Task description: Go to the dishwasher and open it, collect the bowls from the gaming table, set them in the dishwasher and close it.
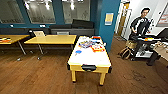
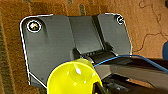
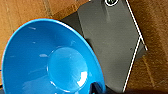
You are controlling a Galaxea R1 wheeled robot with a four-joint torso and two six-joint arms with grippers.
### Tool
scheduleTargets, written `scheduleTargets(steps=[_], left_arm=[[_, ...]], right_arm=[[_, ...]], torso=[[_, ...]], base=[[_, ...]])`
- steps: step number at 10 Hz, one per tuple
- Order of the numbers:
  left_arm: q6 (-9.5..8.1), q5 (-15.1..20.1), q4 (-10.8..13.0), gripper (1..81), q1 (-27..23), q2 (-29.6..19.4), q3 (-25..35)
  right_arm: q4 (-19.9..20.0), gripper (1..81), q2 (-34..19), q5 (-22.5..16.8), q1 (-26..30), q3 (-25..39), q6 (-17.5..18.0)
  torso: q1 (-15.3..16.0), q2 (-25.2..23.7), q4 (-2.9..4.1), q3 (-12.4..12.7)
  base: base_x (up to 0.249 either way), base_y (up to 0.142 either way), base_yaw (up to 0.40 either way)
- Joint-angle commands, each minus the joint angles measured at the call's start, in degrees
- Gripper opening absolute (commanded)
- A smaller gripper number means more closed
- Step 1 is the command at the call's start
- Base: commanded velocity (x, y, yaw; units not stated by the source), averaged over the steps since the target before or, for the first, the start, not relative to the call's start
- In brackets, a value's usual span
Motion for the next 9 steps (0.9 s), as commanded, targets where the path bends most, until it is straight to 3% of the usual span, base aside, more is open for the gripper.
scheduleTargets(steps=[1,9], left_arm=[[0.61,3.45,0.49,1.0,-3.18,-0.63,0.66],[0.52,2.40,0.40,1.0,-3.01,-0.80,0.66]], right_arm=[[-1.66,1.0,0.25,-1.49,2.24,0.76,-0.32],[-1.75,1.0,0.34,-1.49,2.24,0.58,-0.32]], torso=[[0.10,0.02,0.00,0.00],[0.13,-0.04,0.00,0.02]], base=[[-0.063,0.000,0.000],[0.000,0.000,0.000]])
